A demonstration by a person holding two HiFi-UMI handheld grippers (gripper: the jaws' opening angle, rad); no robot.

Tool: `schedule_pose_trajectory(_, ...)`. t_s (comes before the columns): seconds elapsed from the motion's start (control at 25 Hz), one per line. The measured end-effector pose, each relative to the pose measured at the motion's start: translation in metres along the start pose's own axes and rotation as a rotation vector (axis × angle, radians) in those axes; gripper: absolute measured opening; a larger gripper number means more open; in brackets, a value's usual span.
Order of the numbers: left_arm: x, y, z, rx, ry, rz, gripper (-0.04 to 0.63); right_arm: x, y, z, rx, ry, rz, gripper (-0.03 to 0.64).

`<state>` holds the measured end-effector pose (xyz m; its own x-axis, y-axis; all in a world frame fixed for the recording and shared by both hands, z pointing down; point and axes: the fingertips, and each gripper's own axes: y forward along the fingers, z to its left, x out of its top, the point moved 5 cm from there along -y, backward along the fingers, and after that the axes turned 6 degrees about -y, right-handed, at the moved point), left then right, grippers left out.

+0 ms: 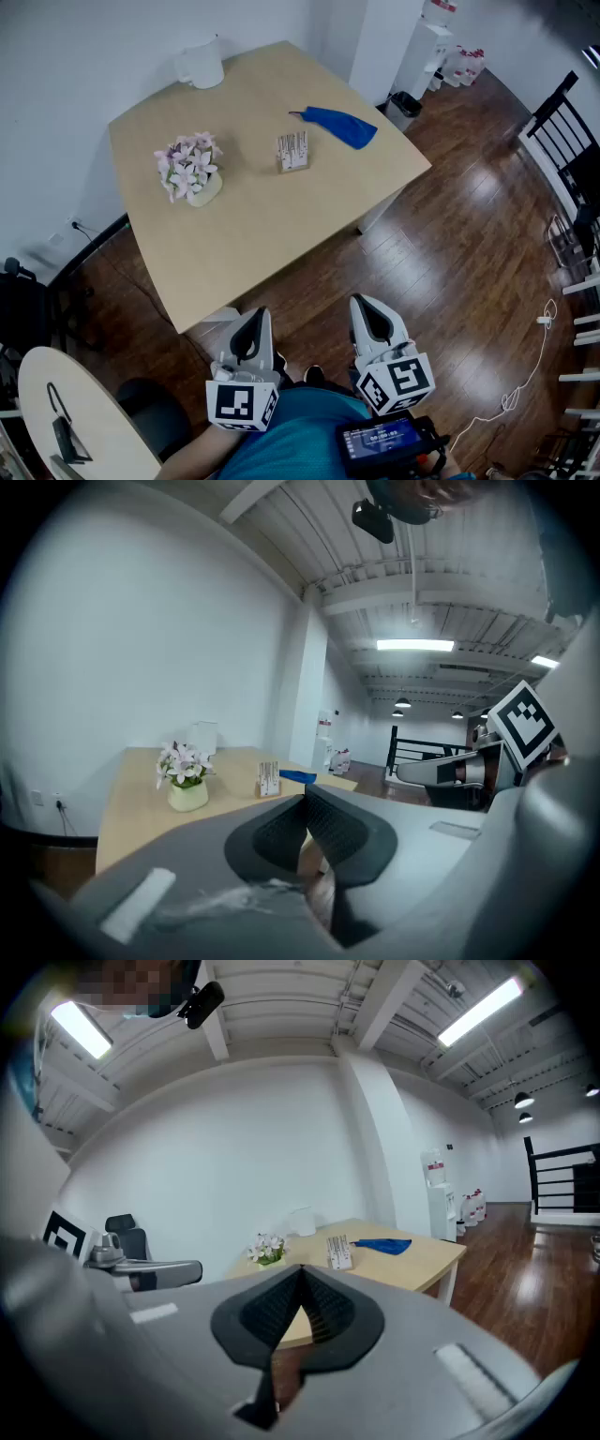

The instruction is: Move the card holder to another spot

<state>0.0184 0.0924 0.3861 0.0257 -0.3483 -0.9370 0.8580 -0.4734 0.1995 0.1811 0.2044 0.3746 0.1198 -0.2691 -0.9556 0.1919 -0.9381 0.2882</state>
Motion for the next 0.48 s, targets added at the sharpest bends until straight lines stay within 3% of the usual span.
schedule_pose_trajectory(0.28,0.037,0.031,0.07,-0.04,0.018,-0.007,0.017,0.026,0.076,0.021,-0.056,0.003,0.018,-0.008)
schedule_pose_trajectory(0.48,0.038,0.048,0.108,-0.008,0.013,0.005,0.017,0.033,0.116,0.023,-0.071,-0.003,0.042,-0.008)
